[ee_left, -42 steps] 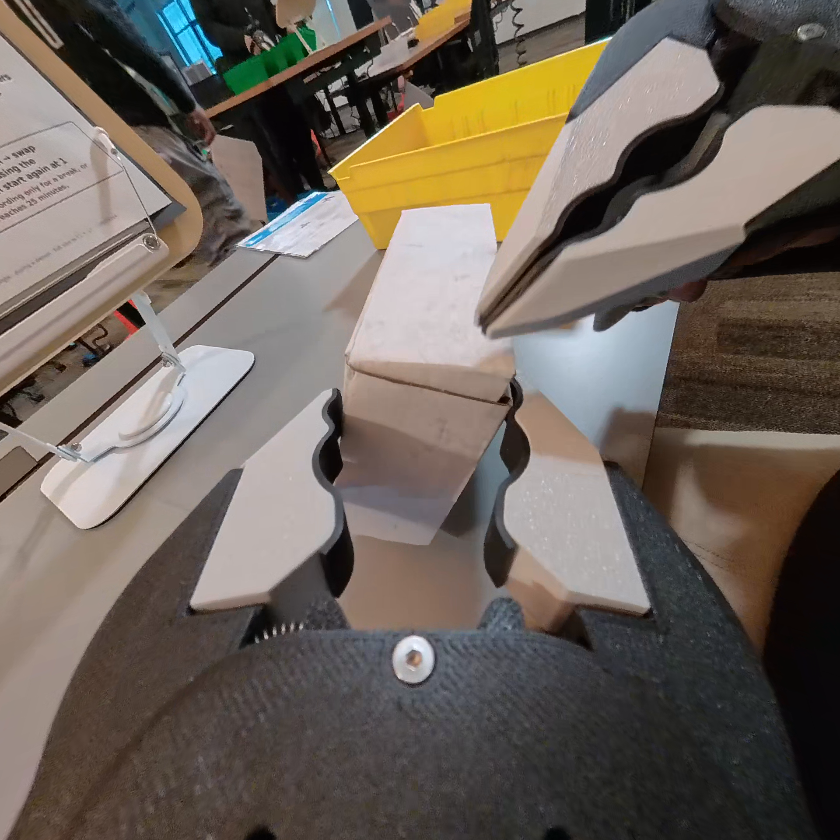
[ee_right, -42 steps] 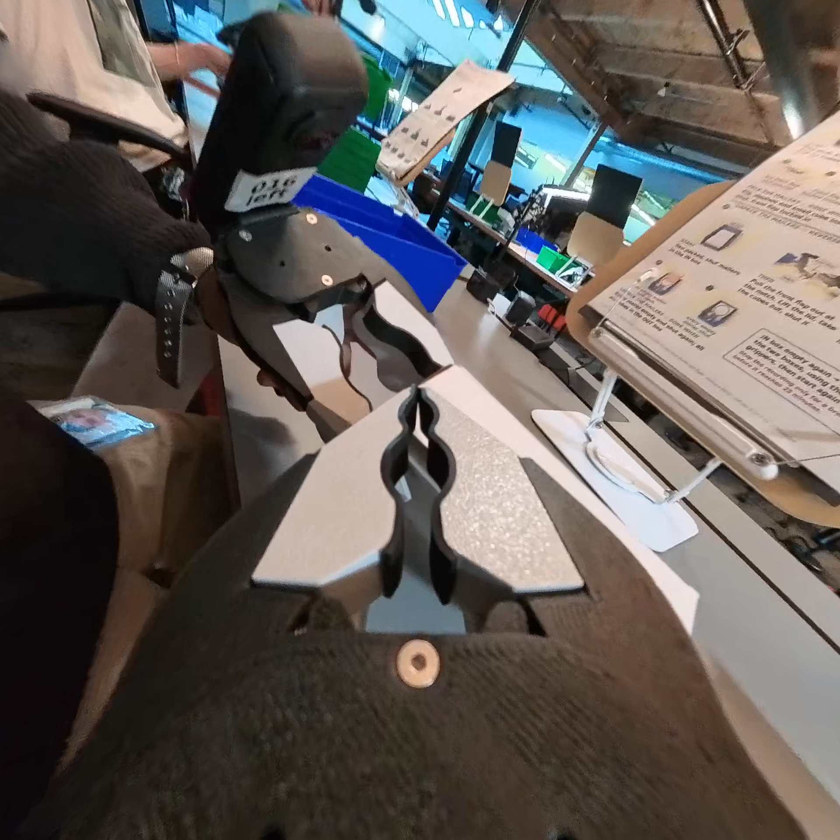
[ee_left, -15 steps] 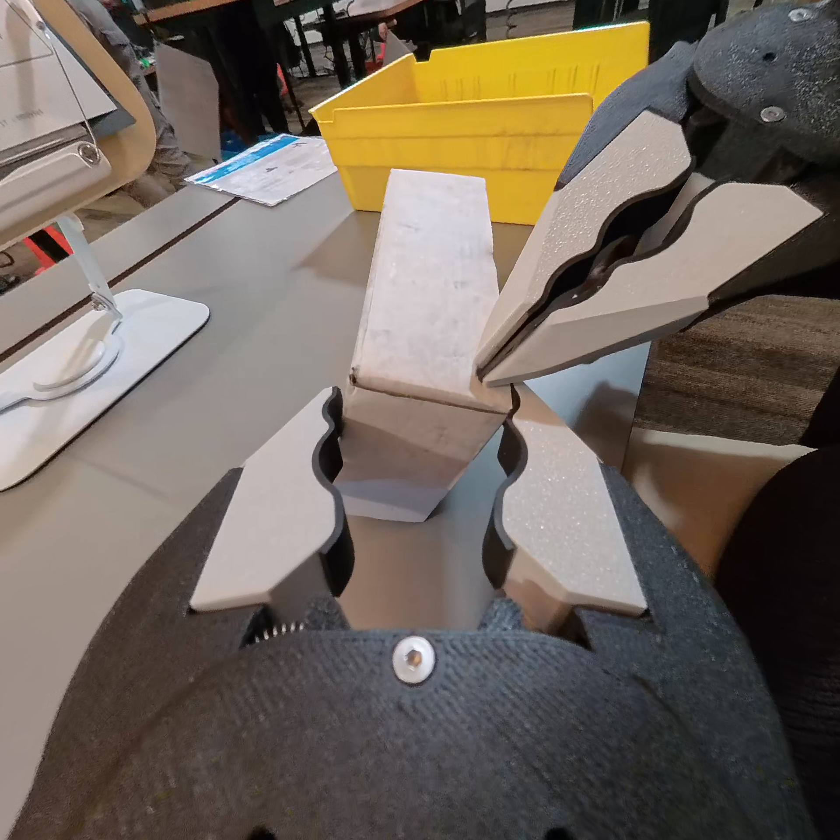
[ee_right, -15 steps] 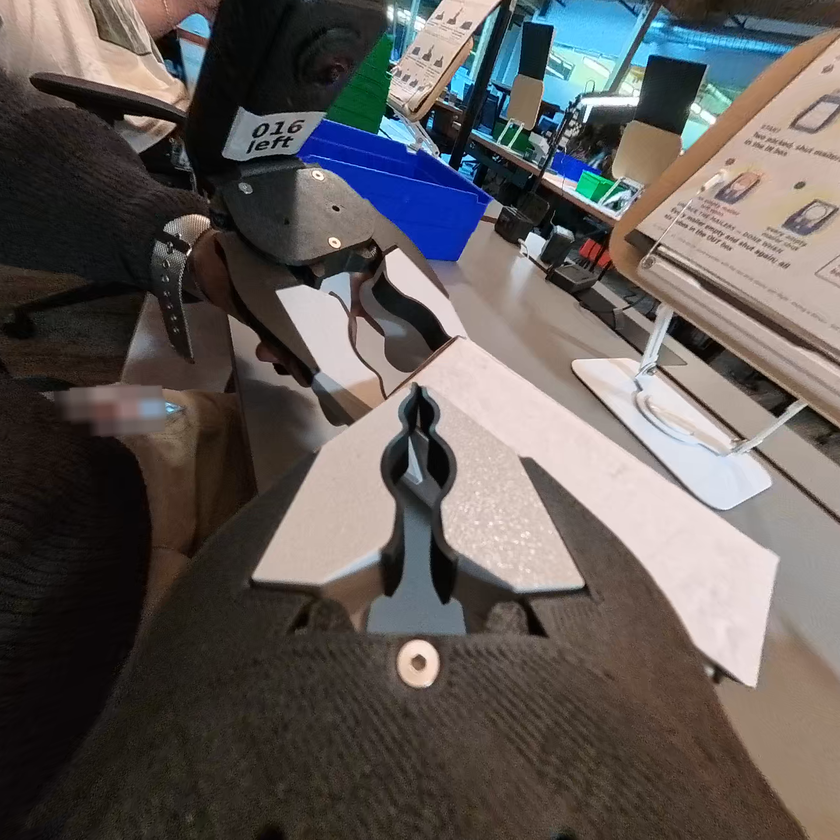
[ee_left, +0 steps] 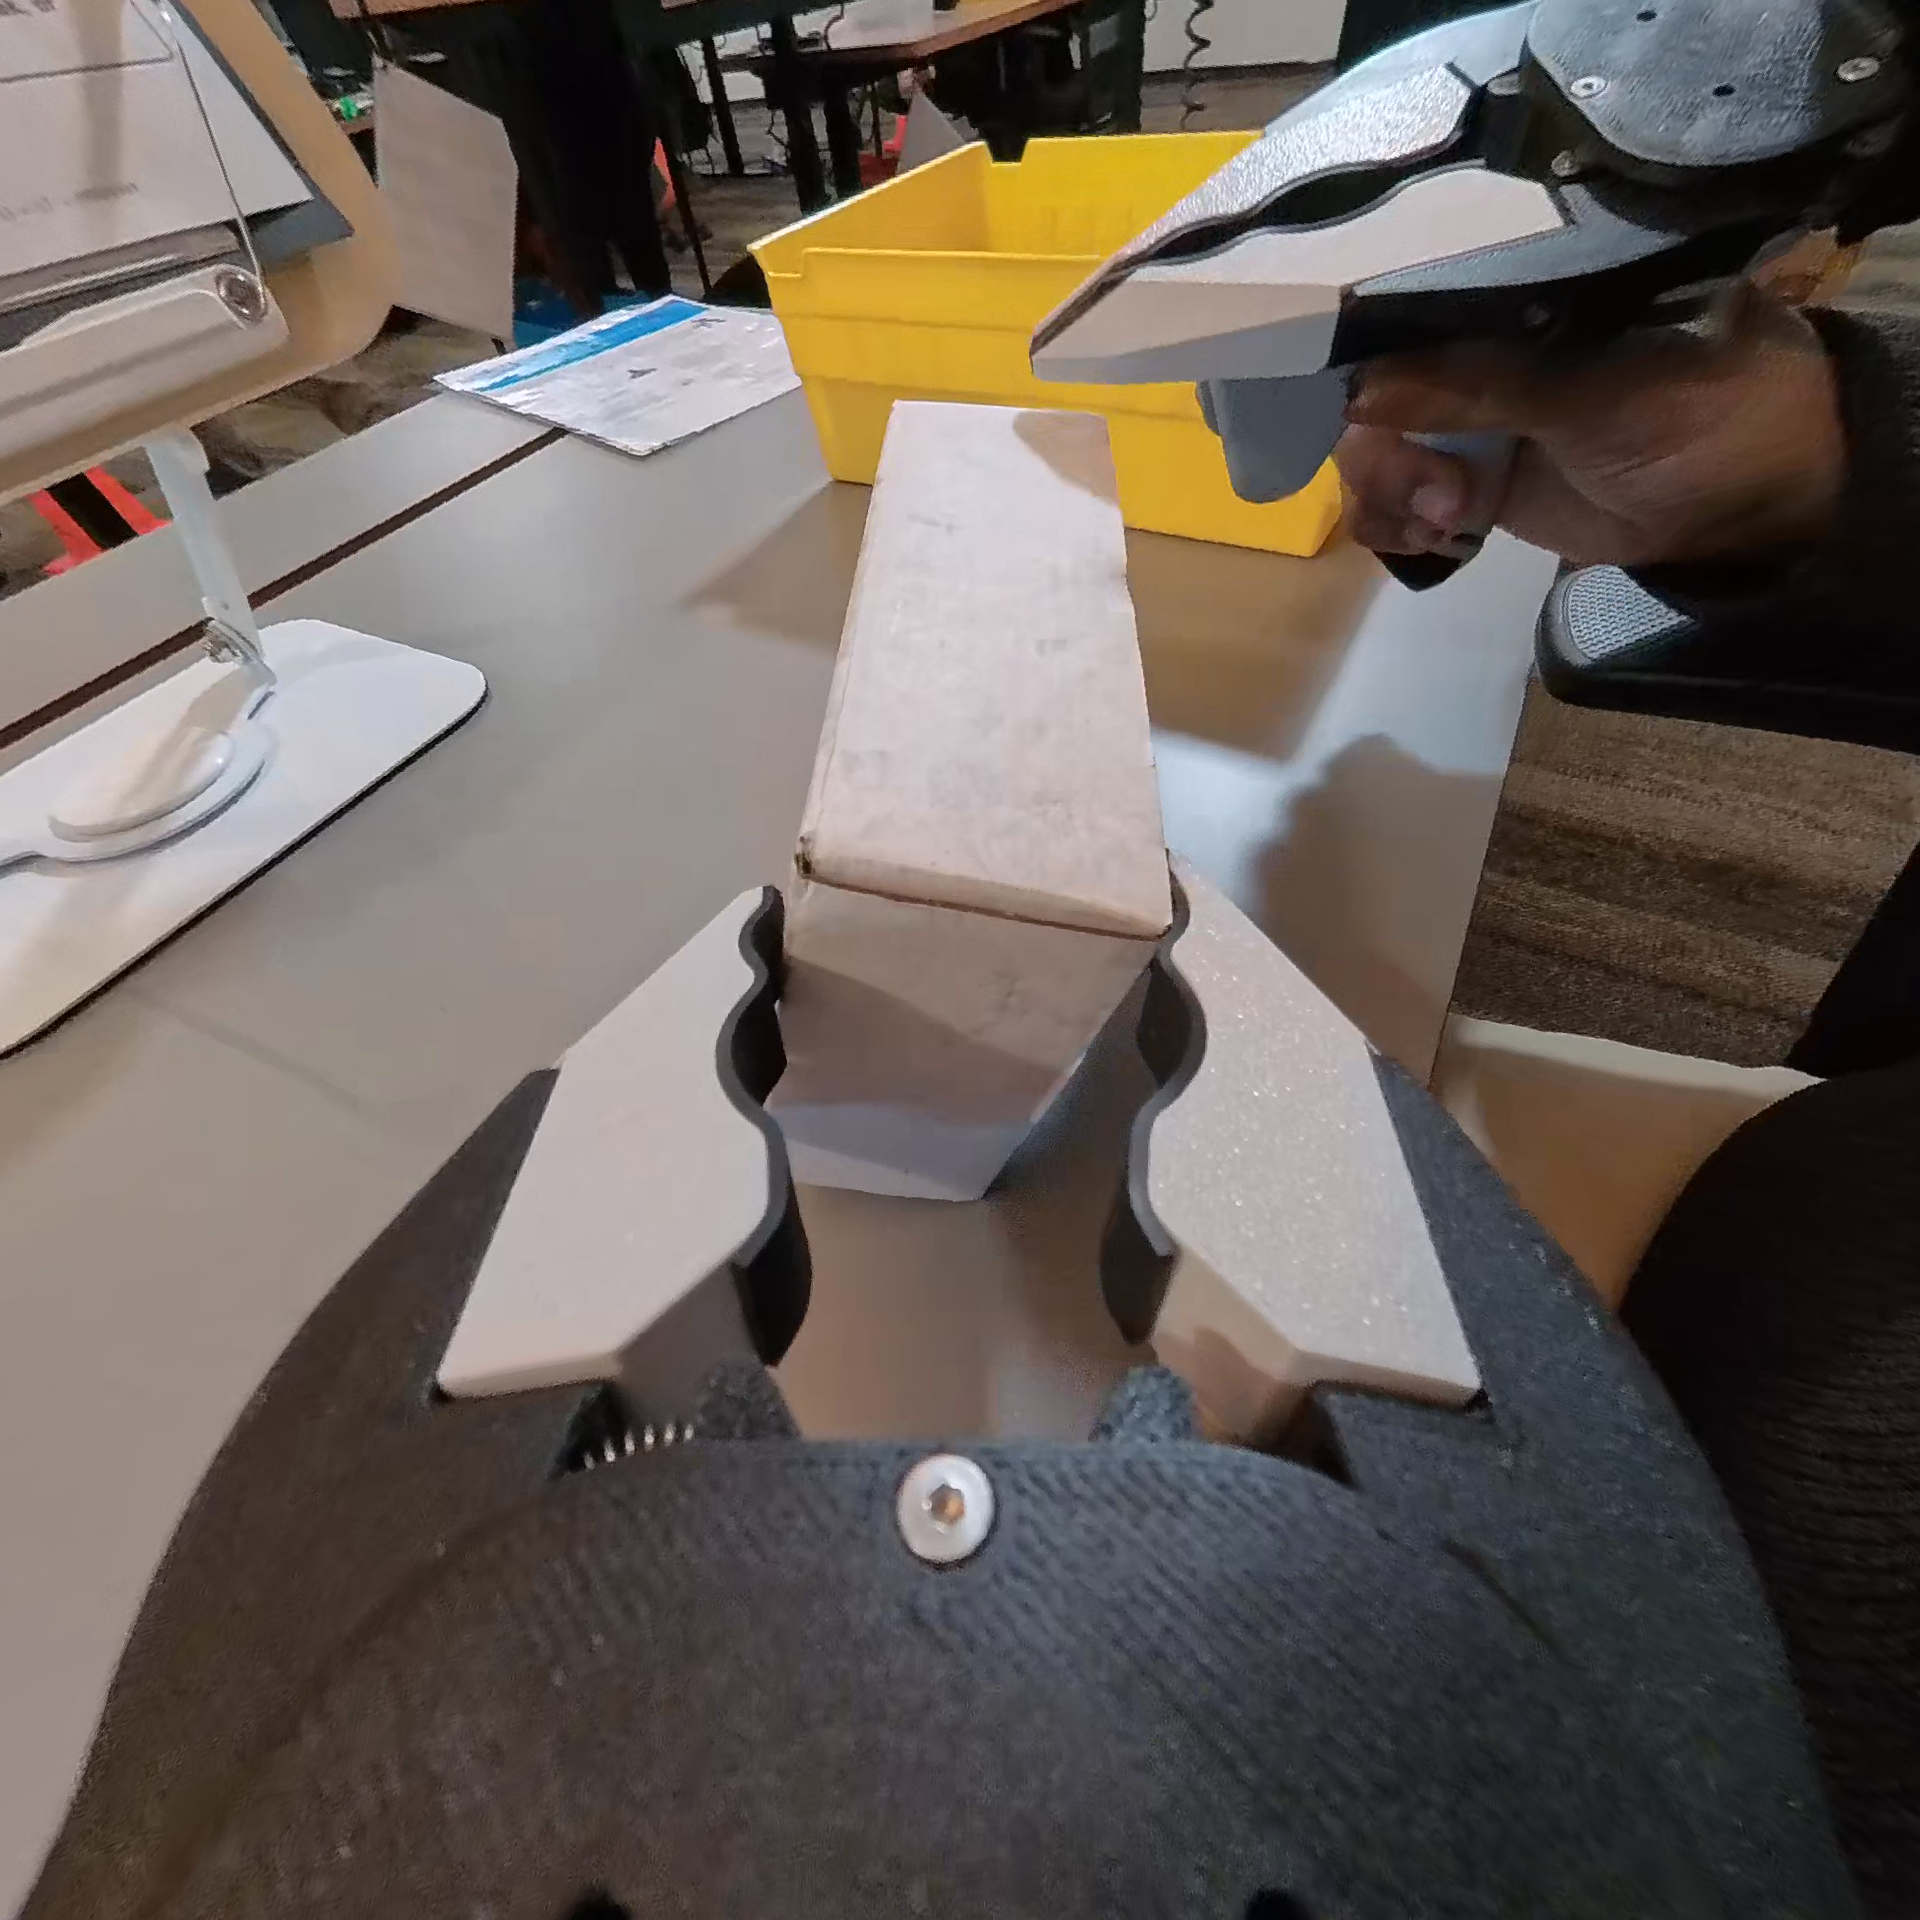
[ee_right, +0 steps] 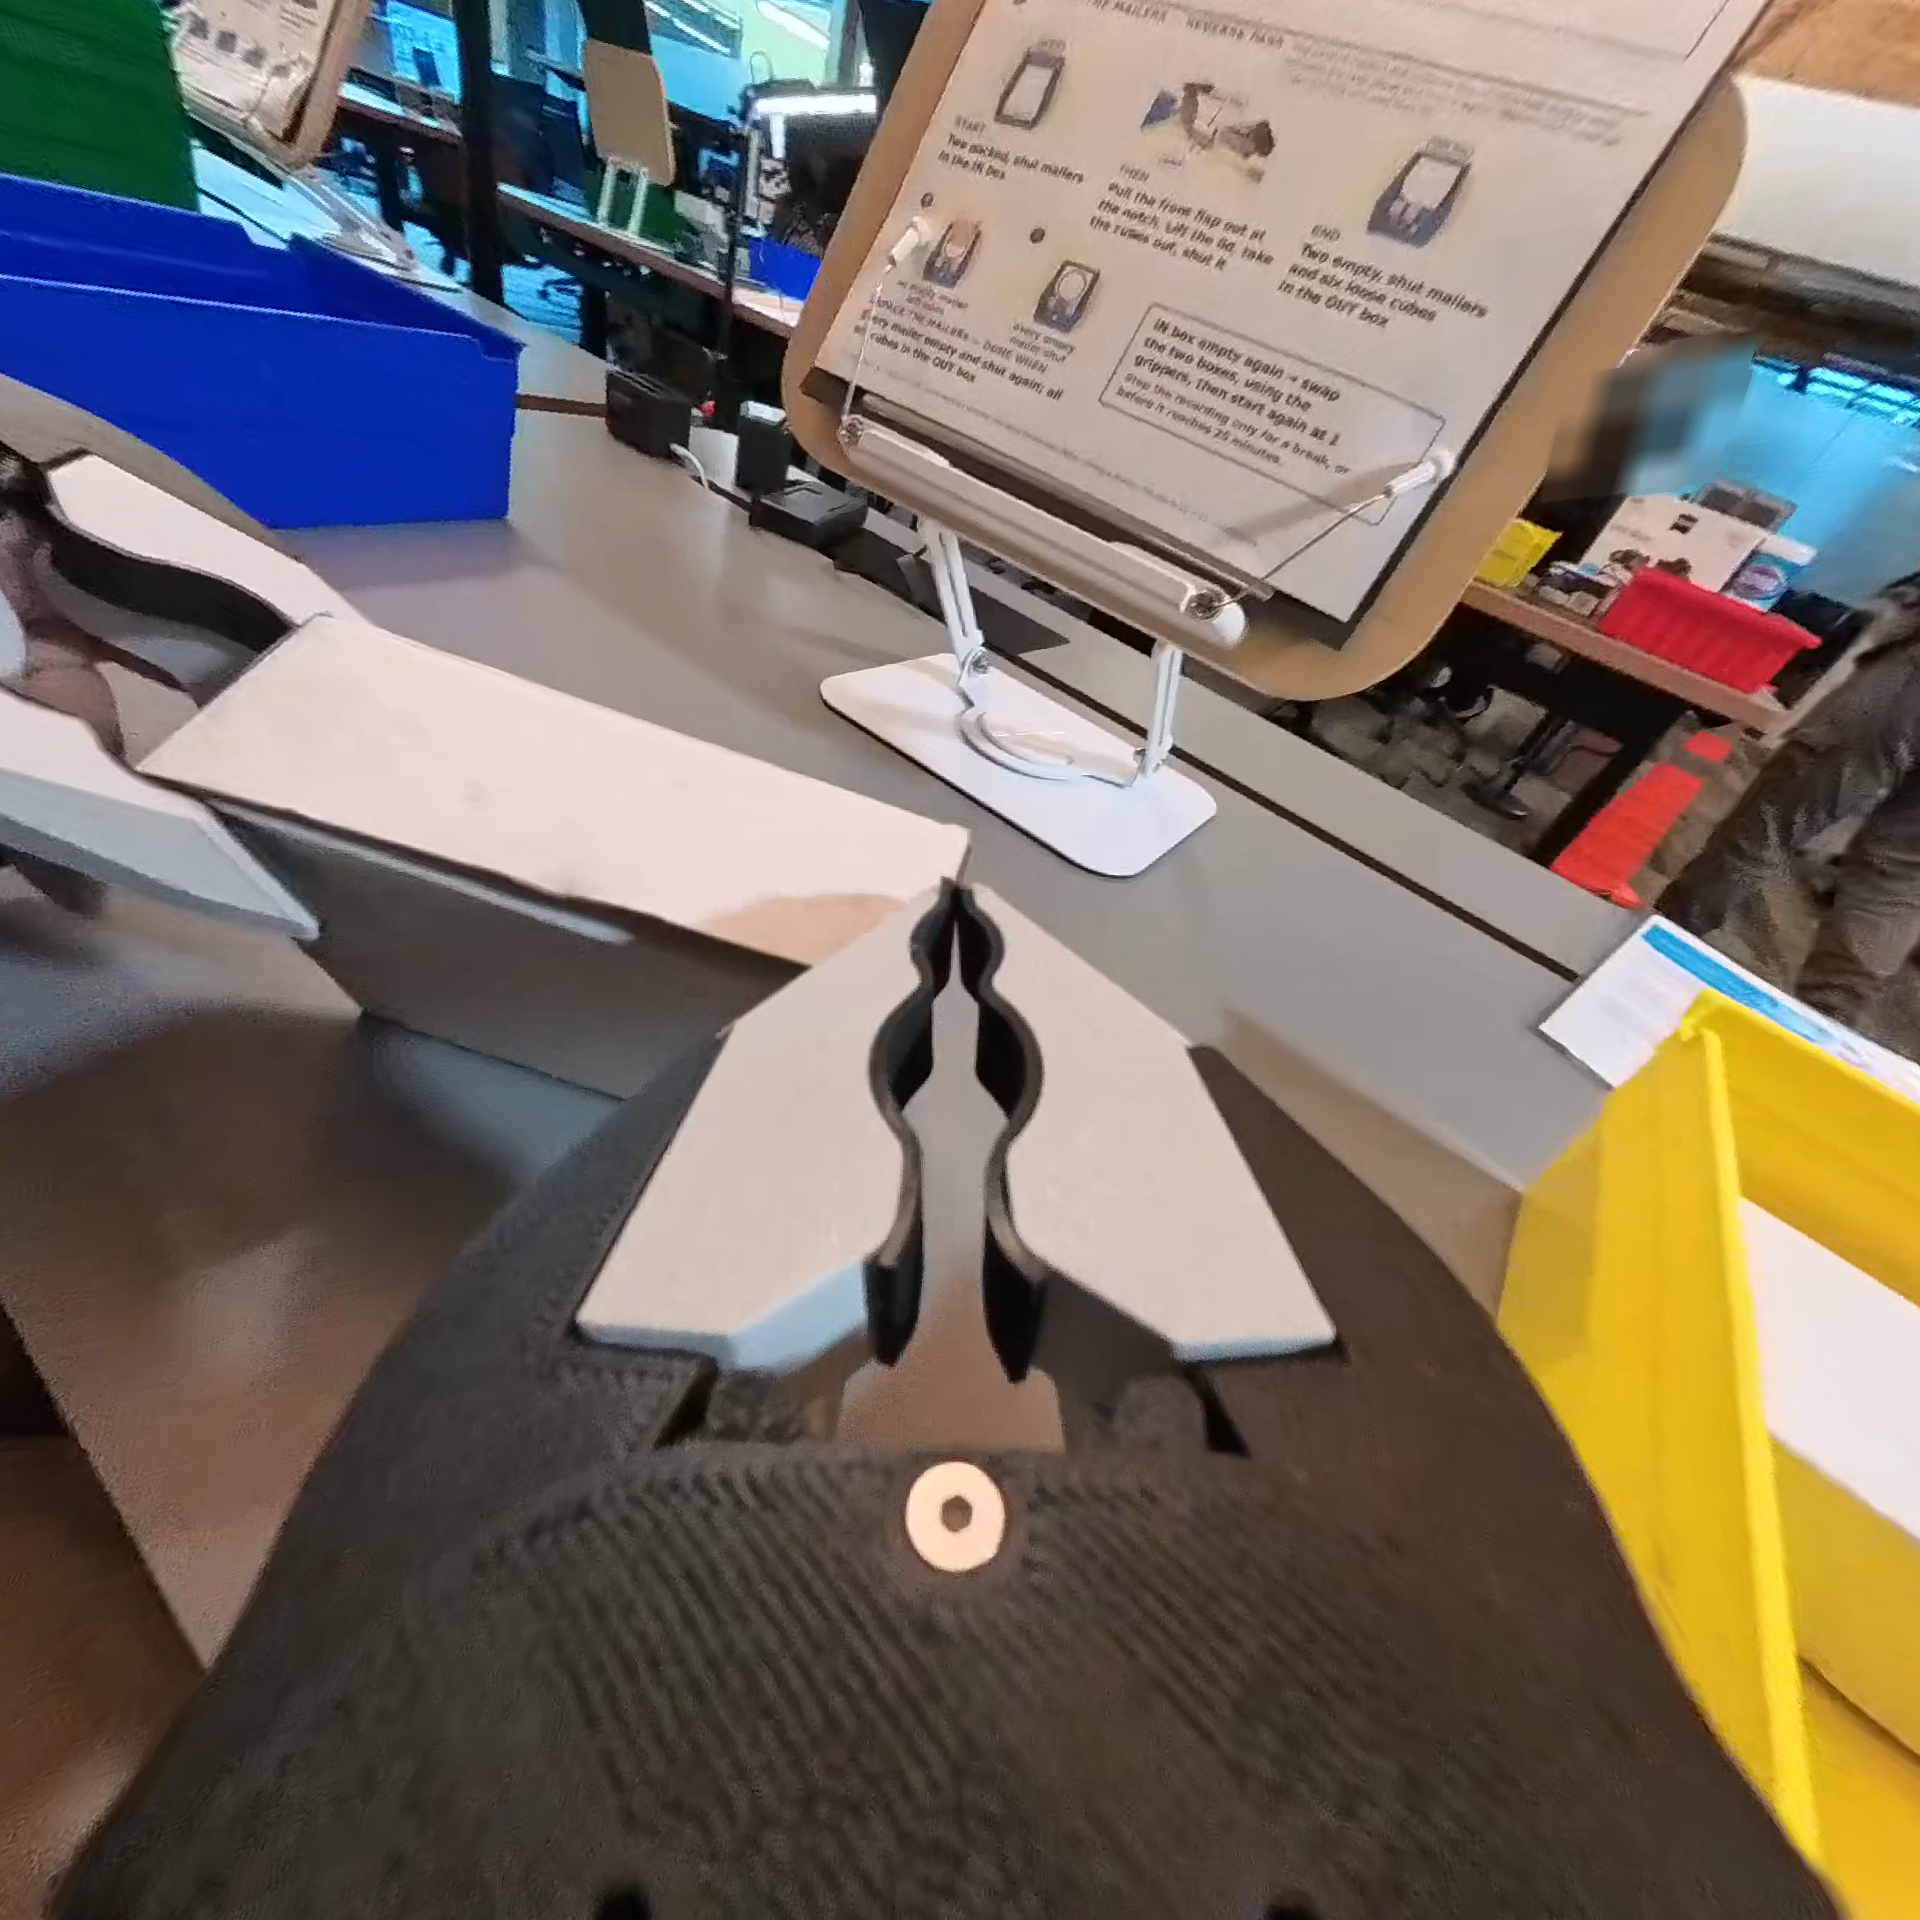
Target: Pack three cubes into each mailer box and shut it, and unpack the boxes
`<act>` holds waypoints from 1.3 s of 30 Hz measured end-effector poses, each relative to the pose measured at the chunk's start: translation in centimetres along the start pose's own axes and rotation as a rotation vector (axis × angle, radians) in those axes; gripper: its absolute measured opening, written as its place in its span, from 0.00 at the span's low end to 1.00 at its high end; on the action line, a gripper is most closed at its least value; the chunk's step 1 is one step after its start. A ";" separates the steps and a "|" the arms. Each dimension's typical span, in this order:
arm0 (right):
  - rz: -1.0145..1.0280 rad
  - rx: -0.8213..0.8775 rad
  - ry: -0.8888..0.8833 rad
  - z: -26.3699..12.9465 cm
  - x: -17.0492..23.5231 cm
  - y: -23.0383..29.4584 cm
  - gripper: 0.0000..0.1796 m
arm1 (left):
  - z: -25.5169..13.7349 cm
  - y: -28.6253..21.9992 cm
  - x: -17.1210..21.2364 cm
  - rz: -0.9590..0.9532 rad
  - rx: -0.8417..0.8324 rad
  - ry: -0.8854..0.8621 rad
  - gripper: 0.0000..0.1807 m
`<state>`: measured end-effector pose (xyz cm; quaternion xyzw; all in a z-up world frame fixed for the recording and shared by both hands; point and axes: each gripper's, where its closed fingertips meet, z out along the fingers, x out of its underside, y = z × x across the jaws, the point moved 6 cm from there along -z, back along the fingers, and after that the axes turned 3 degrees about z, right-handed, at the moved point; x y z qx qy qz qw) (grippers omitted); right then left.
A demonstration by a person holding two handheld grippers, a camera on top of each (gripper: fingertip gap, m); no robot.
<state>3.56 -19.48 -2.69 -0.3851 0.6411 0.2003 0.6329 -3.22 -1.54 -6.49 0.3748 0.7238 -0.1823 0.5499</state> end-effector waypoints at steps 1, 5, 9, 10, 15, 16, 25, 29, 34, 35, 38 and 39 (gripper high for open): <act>0.004 -0.013 0.007 0.1 0.1 0.2 0.00 | 0.0 0.1 0.0 -0.007 0.001 -0.001 0.38; -0.003 -0.013 0.024 0.4 0.3 0.6 0.00 | 0.0 0.3 0.1 -0.025 0.005 -0.006 0.38; 0.169 -0.061 0.033 0.8 0.8 0.3 0.00 | 0.0 0.5 0.1 -0.048 0.011 -0.008 0.38; 0.232 -0.080 0.040 0.9 1.0 0.2 0.00 | 0.0 0.5 0.1 -0.053 0.012 -0.009 0.38; 0.304 -0.079 0.063 1.2 1.1 0.1 0.00 | 0.1 0.7 0.2 -0.080 0.015 -0.012 0.38; 0.288 -0.069 0.068 1.3 1.1 0.2 0.00 | 0.1 0.7 0.2 -0.084 0.015 -0.013 0.38; -0.031 -0.124 0.002 -0.1 -0.7 1.9 0.17 | 0.1 -0.3 -0.1 0.029 -0.025 0.002 0.37; -0.414 -0.157 0.079 -0.3 -1.0 5.6 0.37 | 0.1 -0.8 -0.4 0.098 -0.038 0.012 0.37; -0.921 -0.080 0.204 0.1 -0.3 8.9 0.46 | 0.1 -1.8 -0.9 0.276 -0.070 0.027 0.37; -0.977 -0.073 0.222 0.2 -0.2 9.3 0.46 | 0.1 -2.2 -1.0 0.332 -0.077 0.033 0.37; -1.048 -0.068 0.274 0.6 0.2 9.9 0.48 | 0.1 -3.7 -1.3 0.496 -0.092 0.045 0.37; -1.055 -0.070 0.286 0.6 0.3 10.0 0.48 | 0.1 -4.3 -1.3 0.540 -0.088 0.044 0.37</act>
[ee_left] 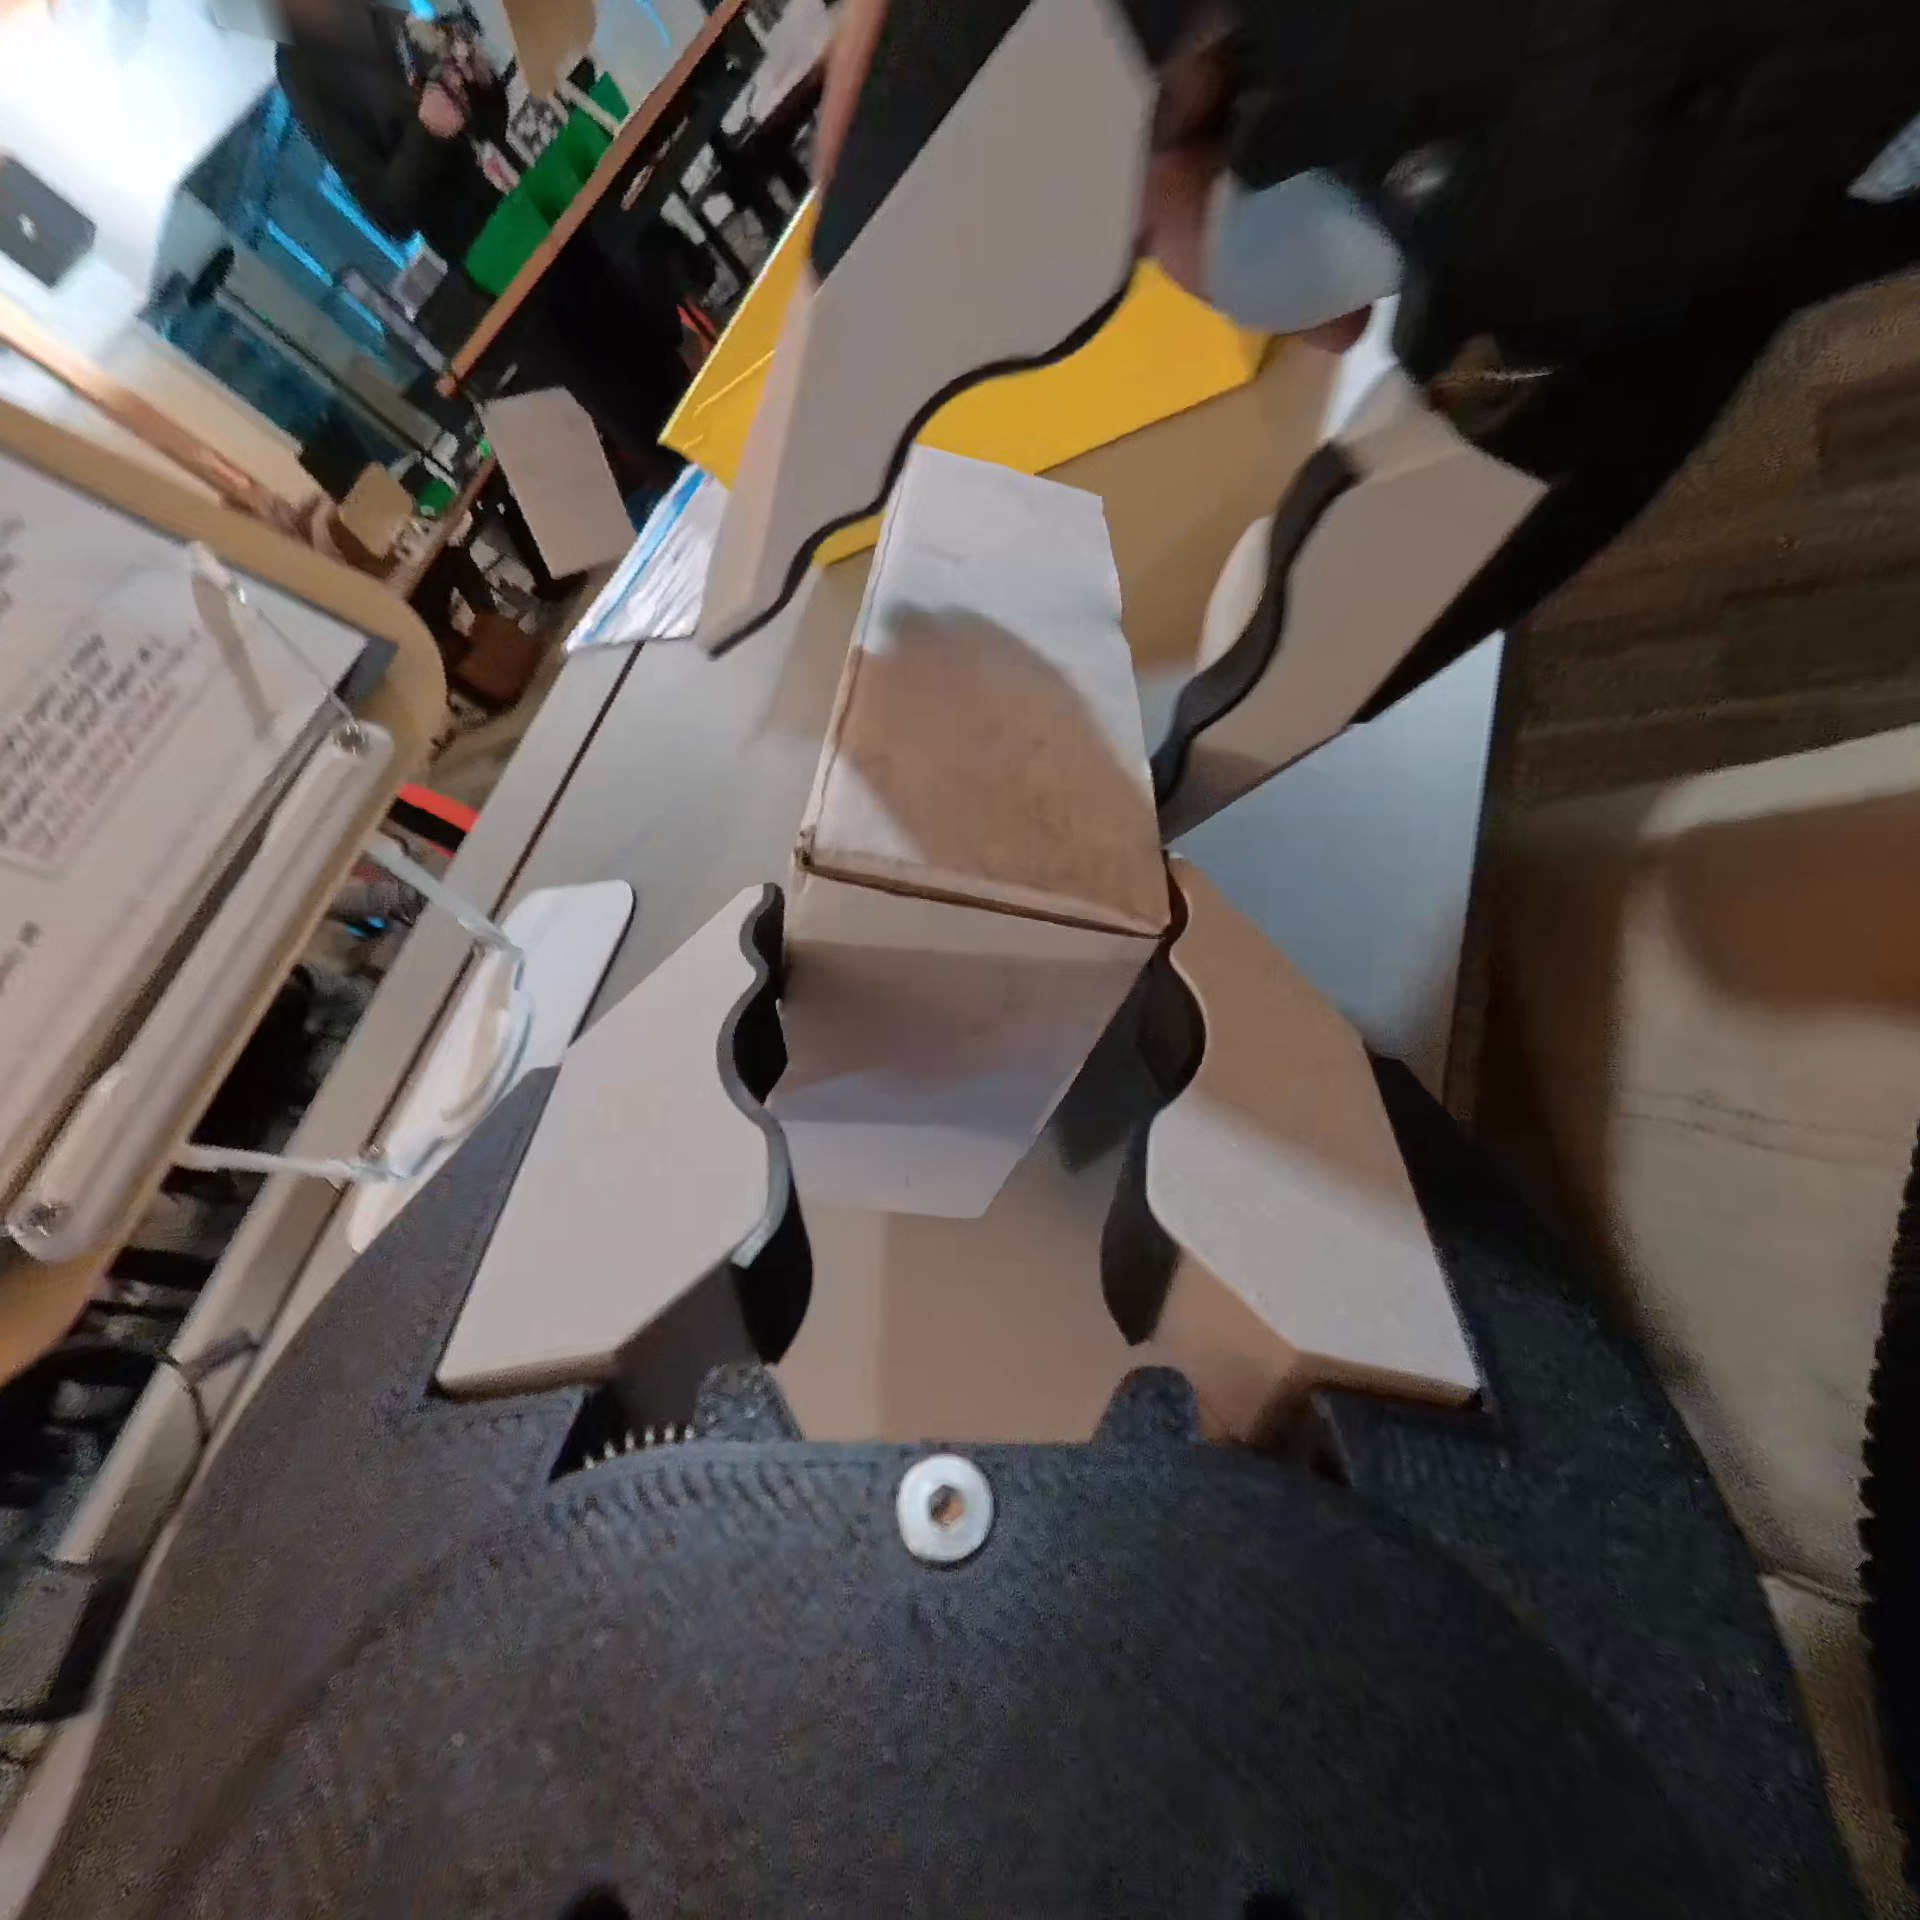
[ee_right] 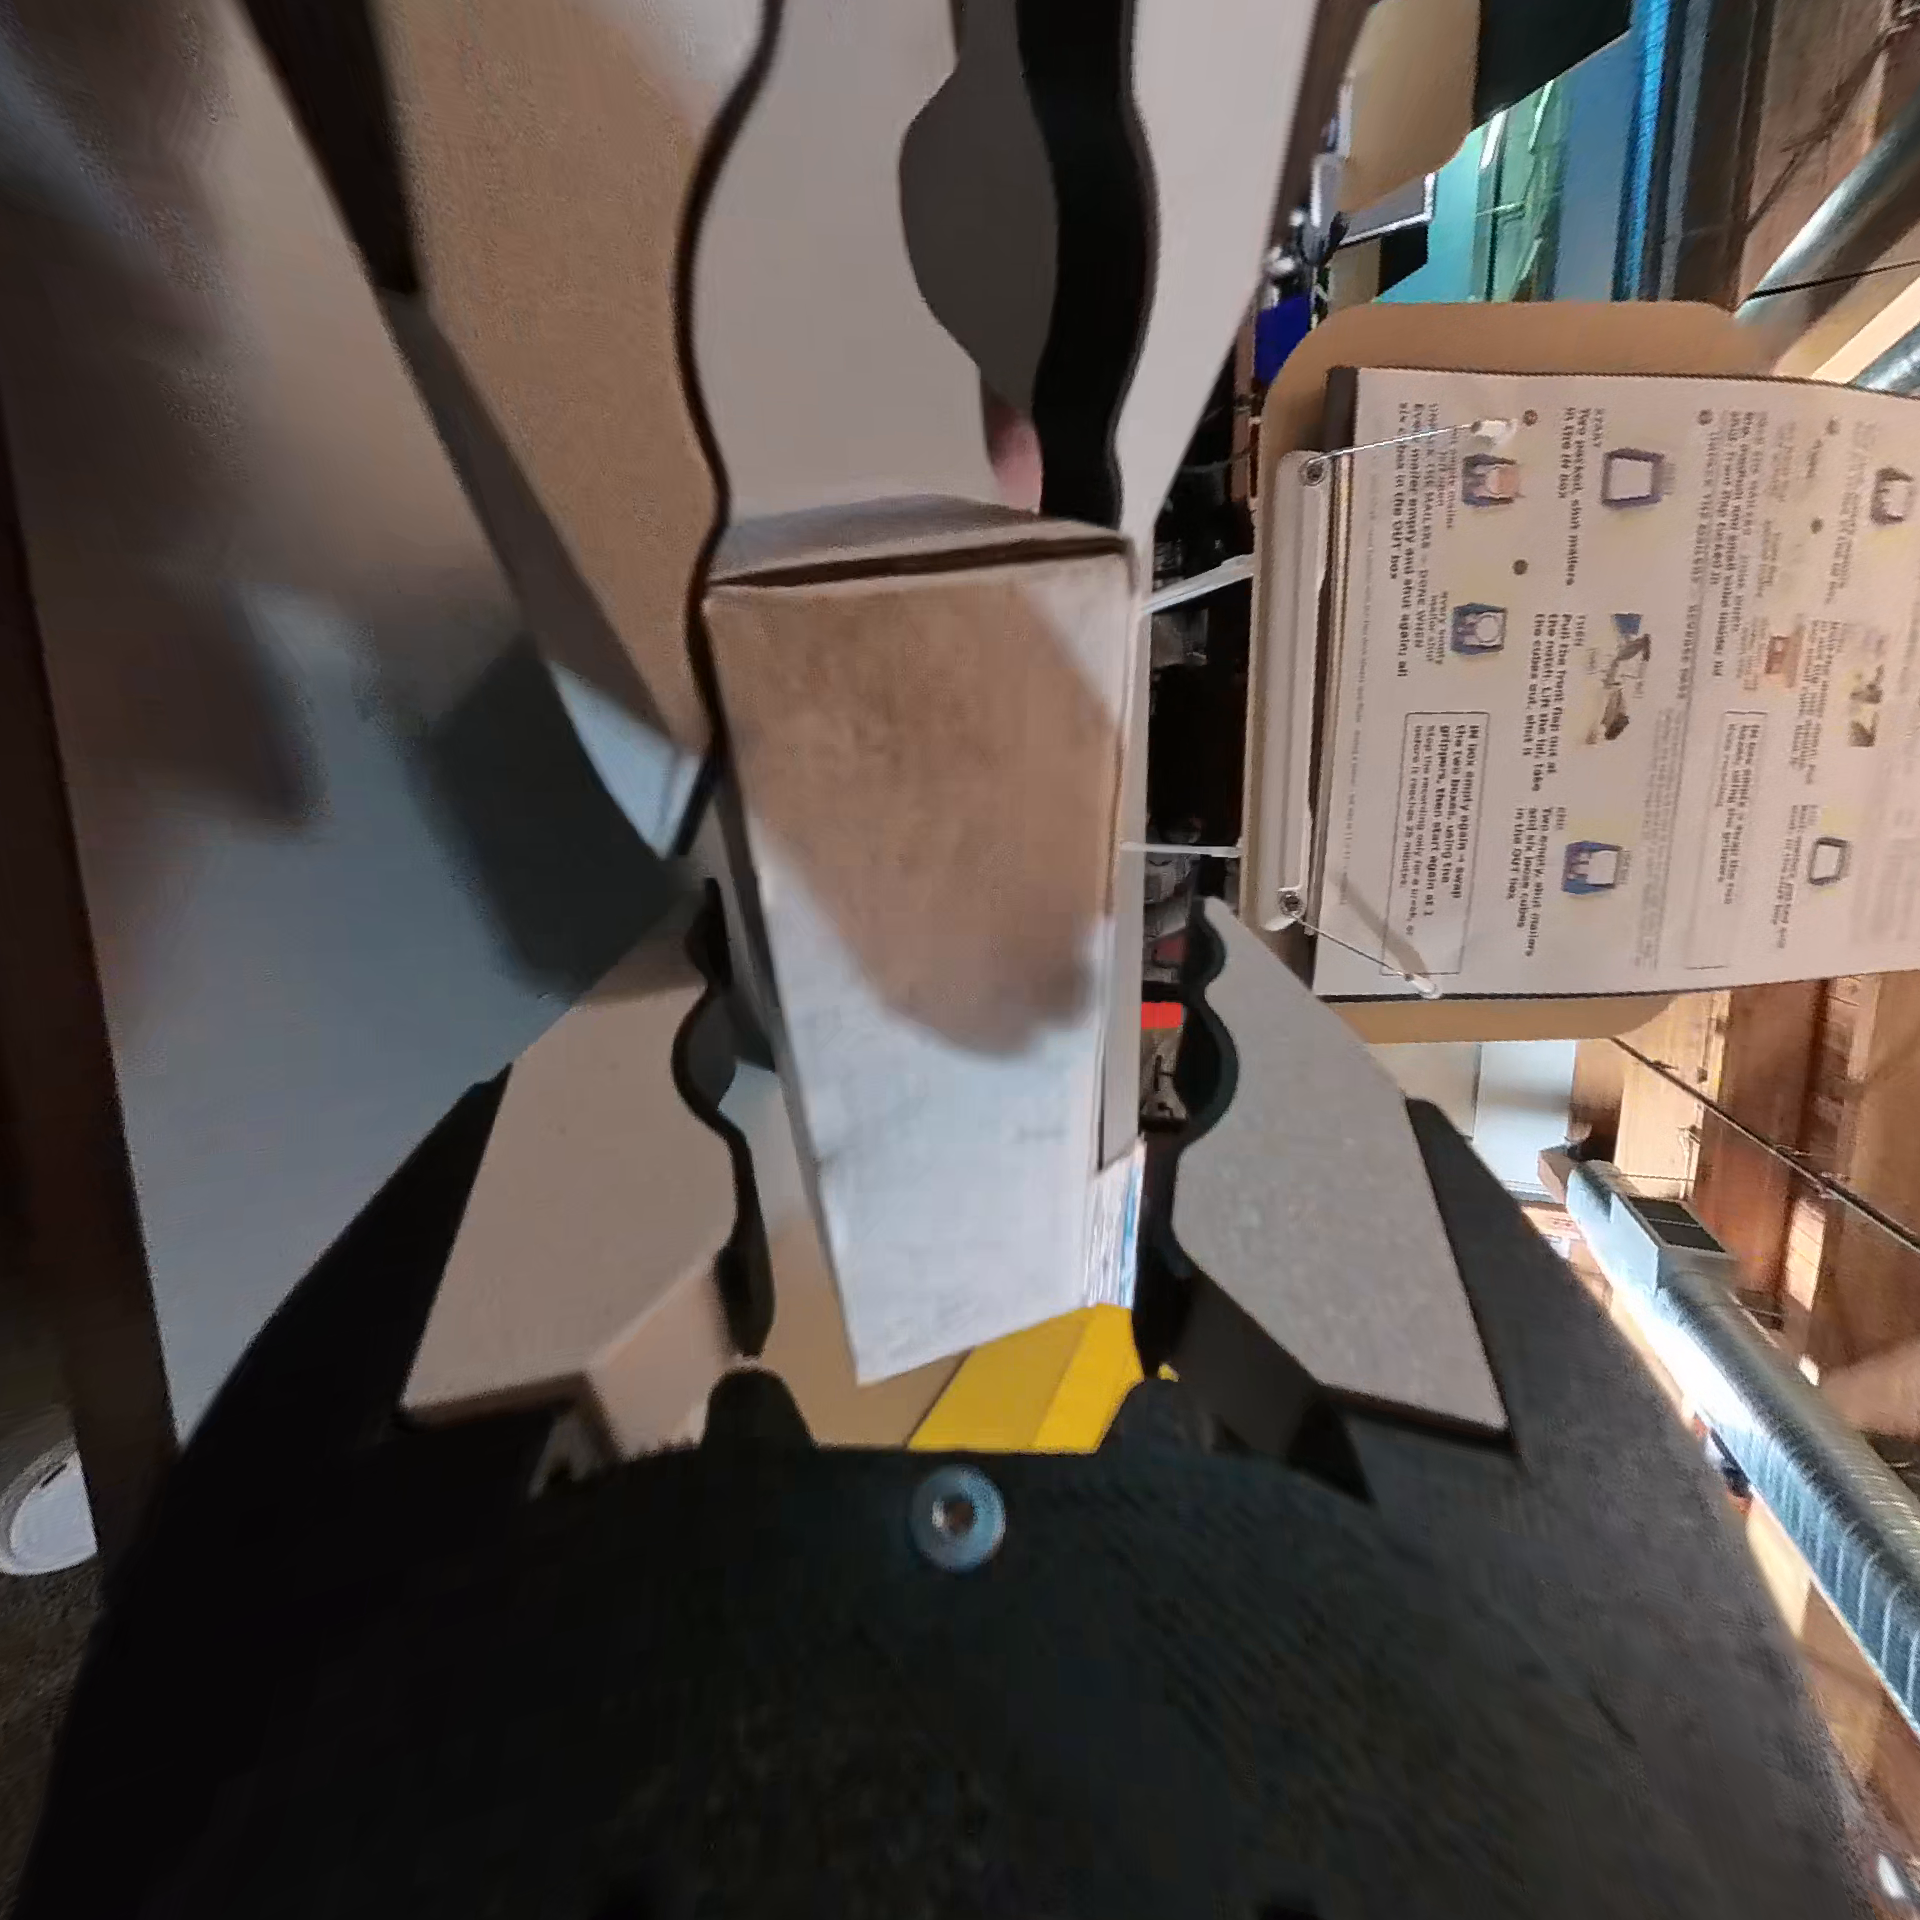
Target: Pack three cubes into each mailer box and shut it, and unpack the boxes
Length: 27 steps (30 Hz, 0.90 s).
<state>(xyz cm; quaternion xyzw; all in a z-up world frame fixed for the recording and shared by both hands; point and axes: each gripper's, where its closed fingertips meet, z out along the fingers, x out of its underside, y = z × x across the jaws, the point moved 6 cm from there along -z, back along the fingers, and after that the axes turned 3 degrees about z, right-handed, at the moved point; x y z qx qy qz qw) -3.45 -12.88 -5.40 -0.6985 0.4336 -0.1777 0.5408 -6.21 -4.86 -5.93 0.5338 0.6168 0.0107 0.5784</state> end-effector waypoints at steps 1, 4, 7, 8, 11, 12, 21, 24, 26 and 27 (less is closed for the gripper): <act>-0.012 -0.014 0.011 0.1 0.1 0.2 0.45 | 0.0 -0.4 -0.3 0.038 0.001 -0.003 0.37; -0.052 -0.066 0.019 0.0 0.3 1.0 0.37 | 0.0 -1.0 -0.5 0.096 -0.015 0.009 0.37; -0.043 -0.067 0.024 0.0 0.2 0.9 0.37 | -0.2 -1.0 -0.8 -0.046 0.012 -0.015 0.38; -0.035 -0.054 0.015 -0.1 0.2 0.6 0.37 | -0.3 -0.6 -1.0 -0.128 0.038 -0.026 0.41; -0.013 0.025 0.002 -0.7 0.4 -1.3 0.37 | -1.5 2.0 -1.4 -0.399 0.068 -0.097 0.53; -0.019 0.065 0.016 -1.0 0.8 -2.2 0.37 | -2.1 3.0 -1.7 -0.488 0.068 -0.147 0.52; -0.039 0.406 0.330 -5.0 13.6 -14.0 0.37 | -2.9 4.0 0.4 -0.612 0.061 -0.127 0.46; -0.021 0.383 0.459 -4.5 21.6 -15.2 0.37 | -2.2 3.0 0.7 -0.599 0.092 -0.100 0.46; 0.006 0.343 0.509 -3.7 26.1 -14.8 0.37 | -2.0 2.9 0.8 -0.596 0.091 -0.093 0.46; 0.021 0.327 0.521 -3.2 27.7 -14.5 0.37 | -2.0 3.0 0.8 -0.601 0.090 -0.095 0.45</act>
